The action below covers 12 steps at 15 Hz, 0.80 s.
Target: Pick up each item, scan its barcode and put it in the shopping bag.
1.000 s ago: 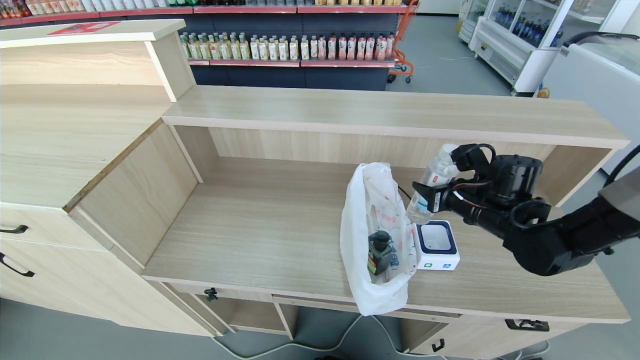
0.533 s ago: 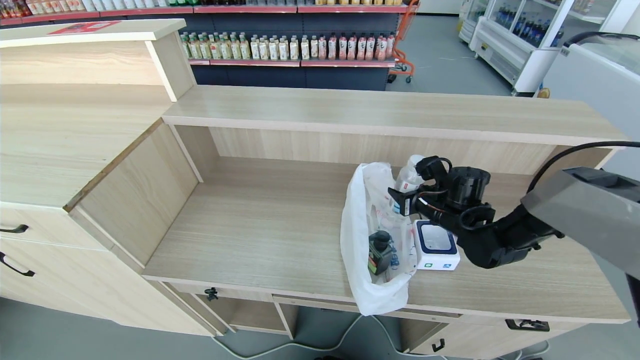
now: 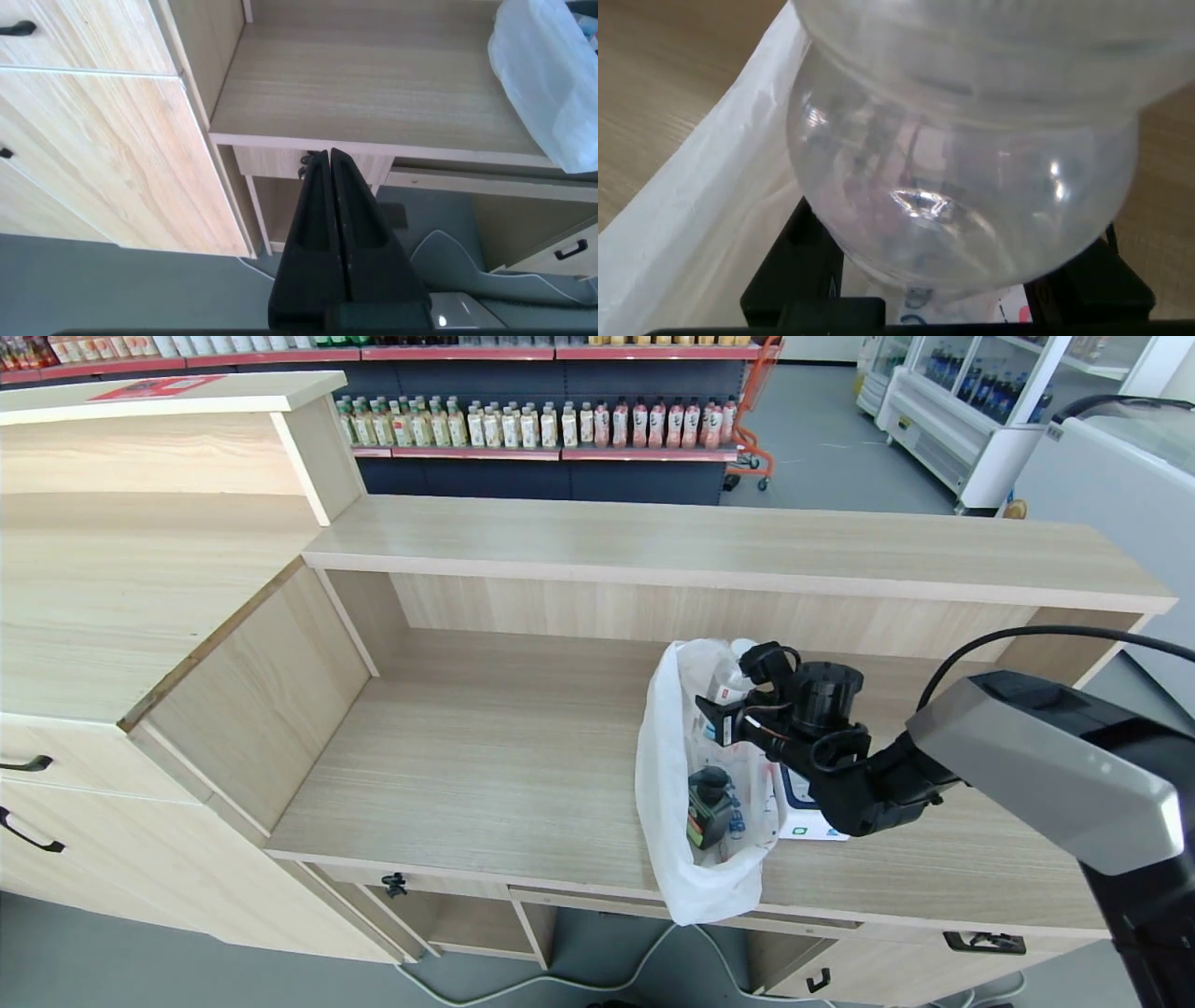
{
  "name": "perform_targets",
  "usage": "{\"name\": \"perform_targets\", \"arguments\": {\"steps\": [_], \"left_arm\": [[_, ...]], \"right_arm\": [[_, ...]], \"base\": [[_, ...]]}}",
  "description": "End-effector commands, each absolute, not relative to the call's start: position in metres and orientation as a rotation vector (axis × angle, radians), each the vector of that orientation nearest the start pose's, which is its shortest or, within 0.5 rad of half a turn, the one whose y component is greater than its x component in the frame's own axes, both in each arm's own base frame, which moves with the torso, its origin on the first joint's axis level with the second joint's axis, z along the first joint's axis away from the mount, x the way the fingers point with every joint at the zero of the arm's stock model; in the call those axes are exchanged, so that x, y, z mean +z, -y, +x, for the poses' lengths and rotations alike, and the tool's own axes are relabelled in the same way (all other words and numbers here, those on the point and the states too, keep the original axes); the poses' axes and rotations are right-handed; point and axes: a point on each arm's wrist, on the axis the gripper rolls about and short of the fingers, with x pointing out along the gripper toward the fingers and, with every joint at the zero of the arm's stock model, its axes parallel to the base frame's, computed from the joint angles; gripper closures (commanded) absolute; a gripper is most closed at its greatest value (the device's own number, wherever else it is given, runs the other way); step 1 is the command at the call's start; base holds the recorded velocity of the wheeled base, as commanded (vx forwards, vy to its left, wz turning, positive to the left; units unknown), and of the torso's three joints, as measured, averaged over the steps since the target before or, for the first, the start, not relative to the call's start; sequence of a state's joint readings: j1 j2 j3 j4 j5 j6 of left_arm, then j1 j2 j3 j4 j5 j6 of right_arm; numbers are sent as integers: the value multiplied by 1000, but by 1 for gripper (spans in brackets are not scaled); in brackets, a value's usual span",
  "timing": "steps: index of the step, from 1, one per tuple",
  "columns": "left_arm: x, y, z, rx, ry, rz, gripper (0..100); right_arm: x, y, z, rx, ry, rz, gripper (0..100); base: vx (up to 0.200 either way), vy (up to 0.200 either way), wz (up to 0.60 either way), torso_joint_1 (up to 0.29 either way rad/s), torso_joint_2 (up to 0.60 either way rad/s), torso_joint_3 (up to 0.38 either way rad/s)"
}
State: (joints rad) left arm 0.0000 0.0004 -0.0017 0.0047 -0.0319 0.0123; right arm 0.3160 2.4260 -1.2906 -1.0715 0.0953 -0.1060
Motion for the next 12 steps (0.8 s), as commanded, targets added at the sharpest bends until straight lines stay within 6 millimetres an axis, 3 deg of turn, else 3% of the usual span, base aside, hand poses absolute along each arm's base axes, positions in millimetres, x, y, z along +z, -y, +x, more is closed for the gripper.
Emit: {"name": "perform_targets", "arguments": {"steps": [1,12], "left_arm": [[75,1,-23,-32,-3,12,100],[75,1,-23,-32,-3,12,100]], "right_arm": [[53,-149,448,415,-61,-120,100],[33,-150,451,415,-63,-143,100]], "base": [[0,0,0,0,0,0],[0,0,0,0,0,0]]}}
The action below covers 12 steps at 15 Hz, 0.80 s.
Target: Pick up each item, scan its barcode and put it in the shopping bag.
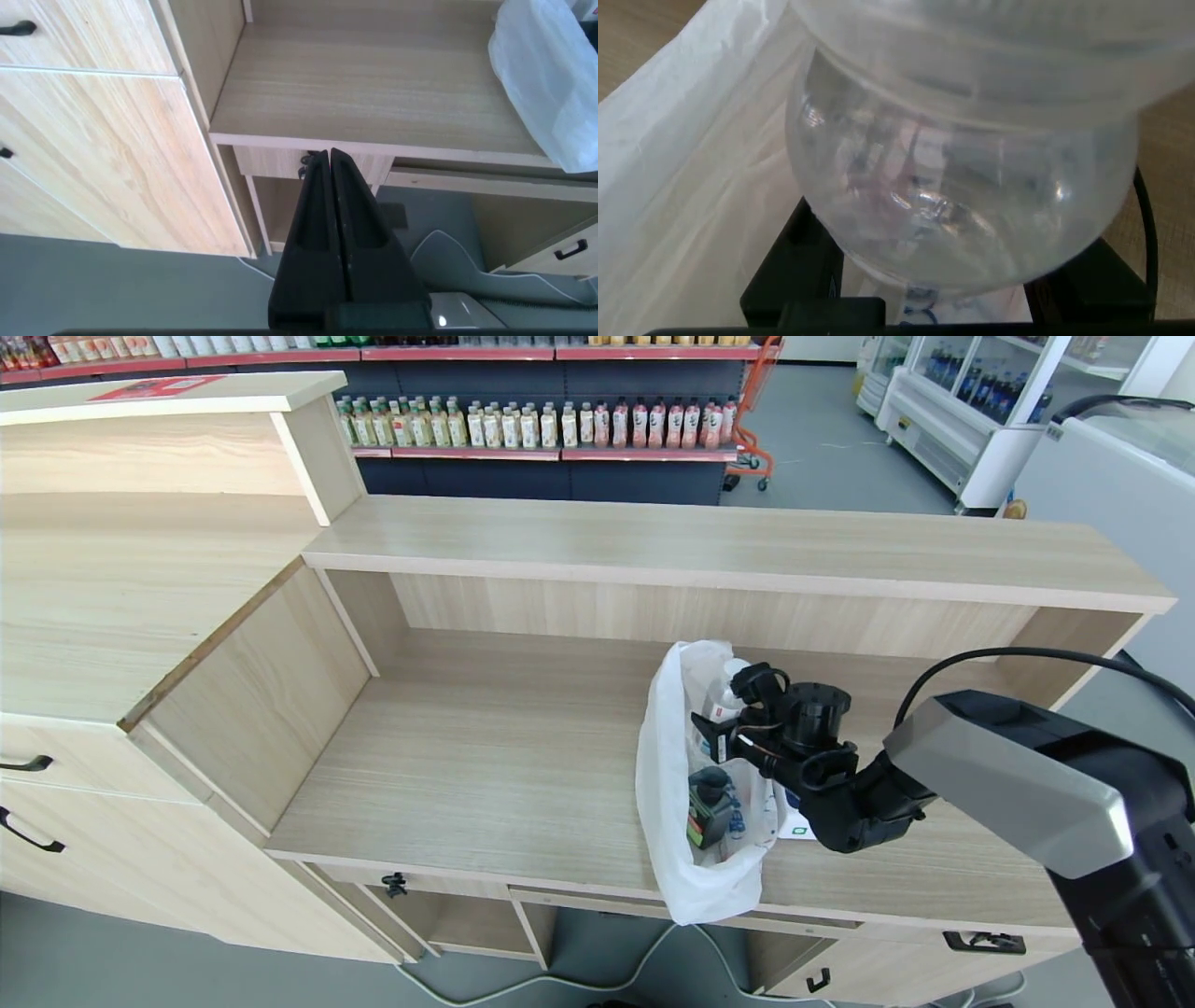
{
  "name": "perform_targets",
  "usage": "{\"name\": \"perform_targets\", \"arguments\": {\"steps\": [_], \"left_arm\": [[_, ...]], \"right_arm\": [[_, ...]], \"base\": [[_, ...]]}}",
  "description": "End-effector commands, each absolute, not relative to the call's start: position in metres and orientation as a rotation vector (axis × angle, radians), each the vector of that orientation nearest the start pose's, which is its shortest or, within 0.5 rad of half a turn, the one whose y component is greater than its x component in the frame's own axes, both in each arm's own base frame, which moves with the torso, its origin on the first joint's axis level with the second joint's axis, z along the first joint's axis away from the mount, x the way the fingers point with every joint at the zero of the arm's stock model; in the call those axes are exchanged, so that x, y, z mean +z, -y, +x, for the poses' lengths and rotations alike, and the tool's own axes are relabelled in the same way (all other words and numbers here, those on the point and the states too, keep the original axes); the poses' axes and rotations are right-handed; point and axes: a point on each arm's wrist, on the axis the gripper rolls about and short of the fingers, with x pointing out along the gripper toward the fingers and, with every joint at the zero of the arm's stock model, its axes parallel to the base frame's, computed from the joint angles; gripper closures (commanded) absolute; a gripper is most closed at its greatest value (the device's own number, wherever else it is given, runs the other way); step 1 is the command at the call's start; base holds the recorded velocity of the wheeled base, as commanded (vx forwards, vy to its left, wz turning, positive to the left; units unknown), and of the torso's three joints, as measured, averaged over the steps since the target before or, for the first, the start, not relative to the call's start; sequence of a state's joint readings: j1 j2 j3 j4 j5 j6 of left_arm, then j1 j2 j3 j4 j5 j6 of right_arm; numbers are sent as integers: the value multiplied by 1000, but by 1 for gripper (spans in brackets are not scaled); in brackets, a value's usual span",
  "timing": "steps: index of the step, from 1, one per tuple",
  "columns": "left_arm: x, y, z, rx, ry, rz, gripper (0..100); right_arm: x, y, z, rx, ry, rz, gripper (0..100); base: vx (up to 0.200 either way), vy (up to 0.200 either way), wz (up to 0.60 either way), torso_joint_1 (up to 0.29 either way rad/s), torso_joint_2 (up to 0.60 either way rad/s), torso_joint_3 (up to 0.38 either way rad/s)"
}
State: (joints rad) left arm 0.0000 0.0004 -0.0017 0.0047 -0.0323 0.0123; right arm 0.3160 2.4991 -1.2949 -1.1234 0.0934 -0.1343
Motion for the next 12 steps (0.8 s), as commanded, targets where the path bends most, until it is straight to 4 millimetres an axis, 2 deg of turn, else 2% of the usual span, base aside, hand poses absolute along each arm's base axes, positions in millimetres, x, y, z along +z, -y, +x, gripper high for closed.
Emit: {"name": "perform_targets", "arguments": {"steps": [1,5,6,9,12], "left_arm": [[75,1,-23,-32,-3,12,100],[75,1,-23,-32,-3,12,100],[75,1,-23,-32,-3,12,100],[75,1,-23,-32,-3,12,100],[75,1,-23,-32,-3,12,100]], "right_arm": [[32,-149,452,413,-64,-143,100],[30,-149,451,414,-68,-144,100],[30,-149,451,414,-69,-144,0],[36,-149,450,413,-62,-141,0],[52,-144,451,404,-32,-136,0]], "base": [[0,0,0,0,0,0],[0,0,0,0,0,0],[0,0,0,0,0,0],[0,0,0,0,0,0],[0,0,0,0,0,0]]}}
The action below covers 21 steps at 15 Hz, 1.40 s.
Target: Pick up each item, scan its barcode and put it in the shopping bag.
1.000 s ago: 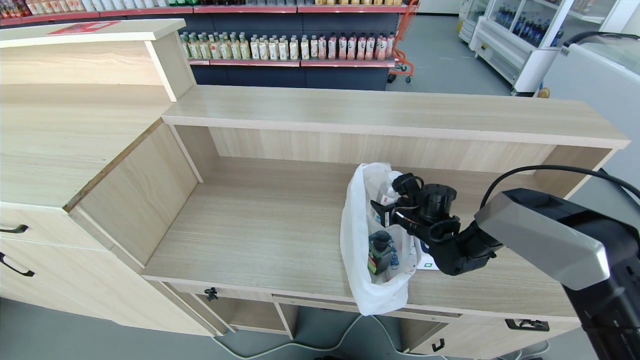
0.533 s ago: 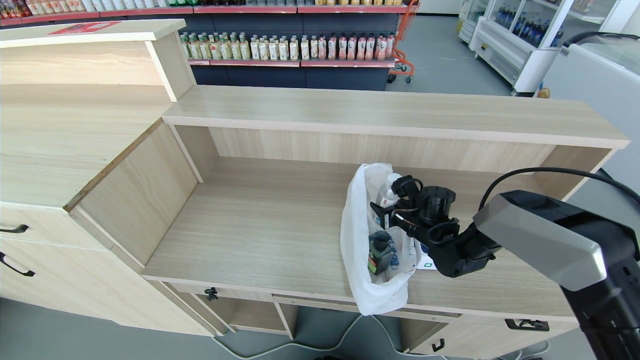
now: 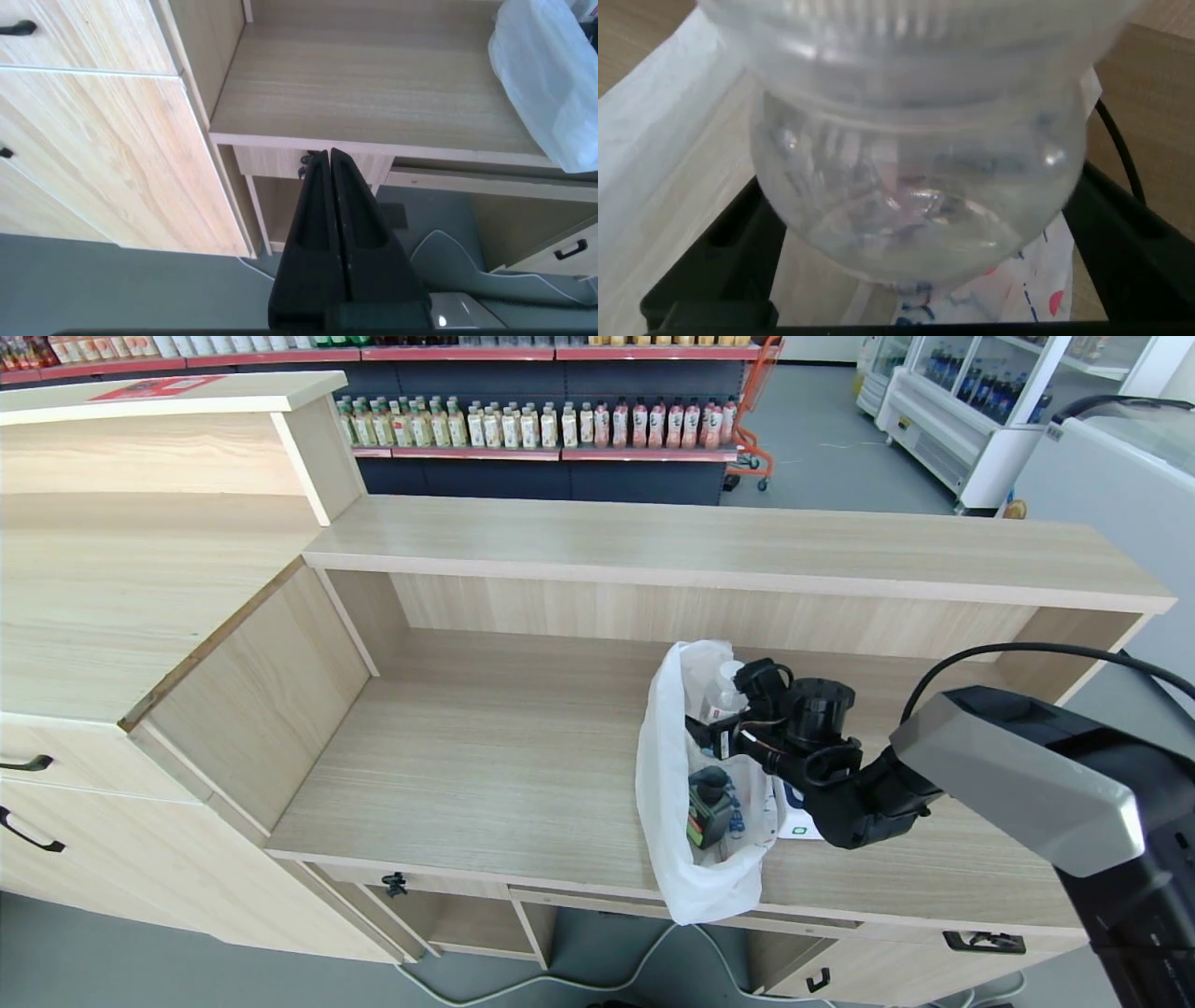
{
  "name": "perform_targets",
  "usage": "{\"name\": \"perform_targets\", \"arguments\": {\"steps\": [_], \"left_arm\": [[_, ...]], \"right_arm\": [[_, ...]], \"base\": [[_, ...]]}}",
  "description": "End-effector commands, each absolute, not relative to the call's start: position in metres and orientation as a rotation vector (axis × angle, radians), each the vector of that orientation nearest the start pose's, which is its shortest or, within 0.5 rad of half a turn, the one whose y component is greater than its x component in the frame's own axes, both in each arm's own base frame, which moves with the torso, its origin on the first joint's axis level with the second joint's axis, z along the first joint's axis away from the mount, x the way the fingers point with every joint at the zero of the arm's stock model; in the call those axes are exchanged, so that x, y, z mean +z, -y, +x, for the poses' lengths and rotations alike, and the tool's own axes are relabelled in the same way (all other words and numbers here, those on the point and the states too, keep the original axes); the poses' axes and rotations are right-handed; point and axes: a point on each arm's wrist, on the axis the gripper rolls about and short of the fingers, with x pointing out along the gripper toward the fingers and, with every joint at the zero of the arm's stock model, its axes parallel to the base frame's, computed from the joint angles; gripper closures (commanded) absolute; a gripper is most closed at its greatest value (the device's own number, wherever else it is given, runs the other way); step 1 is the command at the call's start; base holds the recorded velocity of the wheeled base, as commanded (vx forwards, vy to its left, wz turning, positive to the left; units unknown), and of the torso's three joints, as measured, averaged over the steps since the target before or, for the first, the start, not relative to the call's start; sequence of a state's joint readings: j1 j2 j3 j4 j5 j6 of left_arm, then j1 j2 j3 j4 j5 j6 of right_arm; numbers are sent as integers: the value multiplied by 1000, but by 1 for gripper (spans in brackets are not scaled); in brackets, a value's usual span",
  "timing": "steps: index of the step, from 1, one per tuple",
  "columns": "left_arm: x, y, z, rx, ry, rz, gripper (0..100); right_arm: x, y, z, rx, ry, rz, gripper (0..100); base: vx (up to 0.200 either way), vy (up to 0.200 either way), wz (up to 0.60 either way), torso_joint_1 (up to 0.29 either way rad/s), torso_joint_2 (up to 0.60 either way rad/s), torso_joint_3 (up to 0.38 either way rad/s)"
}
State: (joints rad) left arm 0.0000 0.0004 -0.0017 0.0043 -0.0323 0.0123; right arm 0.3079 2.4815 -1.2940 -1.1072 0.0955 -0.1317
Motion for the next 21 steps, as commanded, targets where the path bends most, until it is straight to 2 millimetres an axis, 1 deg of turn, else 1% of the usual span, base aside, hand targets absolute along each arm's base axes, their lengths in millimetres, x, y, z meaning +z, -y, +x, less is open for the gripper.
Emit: {"name": "perform_targets", "arguments": {"steps": [1,3,7,10,11,12,13,14,16,17,18,19,21], "left_arm": [[75,1,-23,-32,-3,12,100],[75,1,-23,-32,-3,12,100],[75,1,-23,-32,-3,12,100],[75,1,-23,-32,-3,12,100],[75,1,-23,-32,-3,12,100],[76,1,-23,-32,-1,12,100],[75,1,-23,-32,-3,12,100],[75,1,-23,-32,-3,12,100],[75,1,-23,-32,-3,12,100],[75,1,-23,-32,-4,12,100],[75,1,-23,-31,-4,12,100],[75,1,-23,-32,-3,12,100],[75,1,-23,-32,-3,12,100]], "right_arm": [[63,-141,446,405,-30,-128,0],[81,-135,428,429,-32,-114,0],[131,-123,385,435,-57,-42,0],[175,-108,352,414,-23,35,0],[182,-103,344,405,-21,41,0],[191,-94,327,385,-17,40,0],[197,-76,299,317,-16,39,0],[199,-64,278,259,-19,40,0],[188,-41,231,122,-57,23,0],[177,-31,205,67,-89,4,0],[166,-22,183,37,-111,-10,0],[159,-17,167,17,-127,-12,0],[140,-7,119,-18,-127,-10,0]], "base": [[0,0,0,0,0,0],[0,0,0,0,0,0],[0,0,0,0,0,0],[0,0,0,0,0,0],[0,0,0,0,0,0],[0,0,0,0,0,0],[0,0,0,0,0,0],[0,0,0,0,0,0],[0,0,0,0,0,0],[0,0,0,0,0,0],[0,0,0,0,0,0],[0,0,0,0,0,0],[0,0,0,0,0,0]]}}
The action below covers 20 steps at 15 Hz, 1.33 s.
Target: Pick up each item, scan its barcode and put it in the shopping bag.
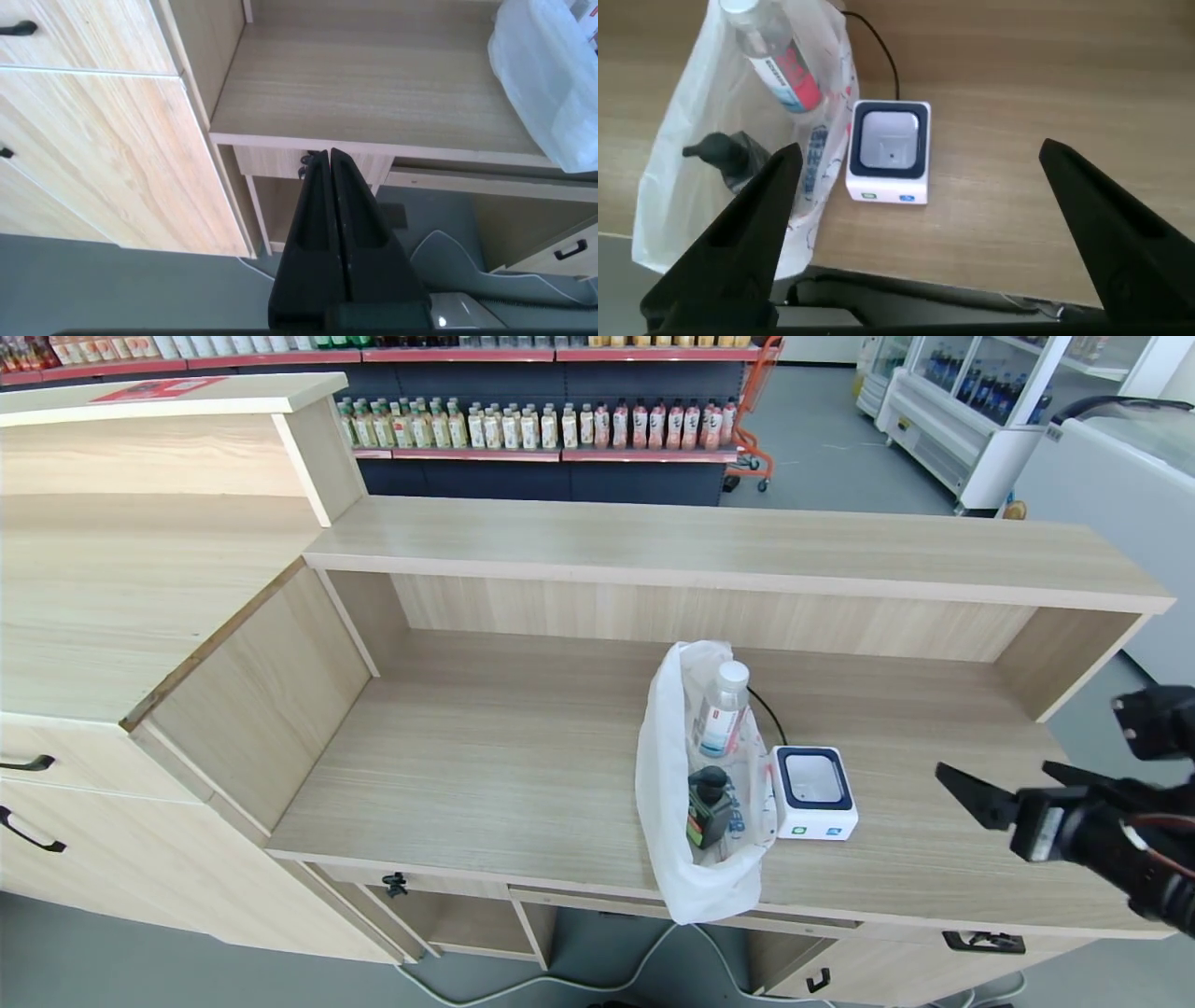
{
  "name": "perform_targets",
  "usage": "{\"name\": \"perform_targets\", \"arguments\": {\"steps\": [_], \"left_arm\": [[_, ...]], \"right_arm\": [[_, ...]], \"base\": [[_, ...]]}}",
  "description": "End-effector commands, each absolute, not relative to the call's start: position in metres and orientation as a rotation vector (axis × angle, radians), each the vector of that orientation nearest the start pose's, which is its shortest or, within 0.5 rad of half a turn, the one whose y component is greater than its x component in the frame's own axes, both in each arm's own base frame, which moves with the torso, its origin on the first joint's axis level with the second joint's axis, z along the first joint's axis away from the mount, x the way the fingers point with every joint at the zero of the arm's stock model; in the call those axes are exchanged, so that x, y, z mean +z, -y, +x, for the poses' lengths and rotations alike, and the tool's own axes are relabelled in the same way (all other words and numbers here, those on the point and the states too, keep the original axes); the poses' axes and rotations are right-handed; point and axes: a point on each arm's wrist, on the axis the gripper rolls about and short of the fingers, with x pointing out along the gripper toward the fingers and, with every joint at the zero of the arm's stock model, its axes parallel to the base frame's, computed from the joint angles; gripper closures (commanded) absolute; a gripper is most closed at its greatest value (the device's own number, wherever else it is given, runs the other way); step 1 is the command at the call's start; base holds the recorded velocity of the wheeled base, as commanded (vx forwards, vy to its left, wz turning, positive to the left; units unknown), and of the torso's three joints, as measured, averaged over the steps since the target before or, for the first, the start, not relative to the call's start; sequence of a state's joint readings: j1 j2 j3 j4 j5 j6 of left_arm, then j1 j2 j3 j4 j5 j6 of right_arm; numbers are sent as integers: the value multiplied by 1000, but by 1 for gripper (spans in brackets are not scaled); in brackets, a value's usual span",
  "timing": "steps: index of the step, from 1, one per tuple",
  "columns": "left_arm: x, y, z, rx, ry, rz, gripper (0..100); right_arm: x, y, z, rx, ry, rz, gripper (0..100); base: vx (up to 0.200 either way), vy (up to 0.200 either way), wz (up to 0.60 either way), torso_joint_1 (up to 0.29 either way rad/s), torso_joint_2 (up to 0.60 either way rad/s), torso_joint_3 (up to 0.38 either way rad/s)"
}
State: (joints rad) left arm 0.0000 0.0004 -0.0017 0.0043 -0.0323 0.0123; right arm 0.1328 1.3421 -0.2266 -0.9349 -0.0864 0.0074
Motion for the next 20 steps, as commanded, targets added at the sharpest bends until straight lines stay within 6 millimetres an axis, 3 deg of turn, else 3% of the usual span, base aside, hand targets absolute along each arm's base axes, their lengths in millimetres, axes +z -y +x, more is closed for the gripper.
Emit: {"name": "perform_targets", "arguments": {"steps": [1,2,3,5,9,14,20], "left_arm": [[75,1,-23,-32,-3,12,100],[76,1,-23,-32,-1,12,100],[75,1,-23,-32,-3,12,100],[75,1,-23,-32,-3,12,100],[75,1,-23,-32,-3,12,100],[75,1,-23,-32,-3,12,100],[75,1,-23,-32,-3,12,100]], "right_arm": [[138,-6,99,-18,-83,-11,0],[139,-5,88,-20,-64,-10,0],[133,-2,60,-21,-70,-14,0],[123,1,33,-70,-62,-20,0],[88,2,-6,-104,-105,-14,0],[78,1,-19,7,-34,-25,0],[76,0,-23,-12,8,-18,0]], "base": [[0,0,0,0,0,0],[0,0,0,0,0,0],[0,0,0,0,0,0],[0,0,0,0,0,0],[0,0,0,0,0,0],[0,0,0,0,0,0],[0,0,0,0,0,0]]}}
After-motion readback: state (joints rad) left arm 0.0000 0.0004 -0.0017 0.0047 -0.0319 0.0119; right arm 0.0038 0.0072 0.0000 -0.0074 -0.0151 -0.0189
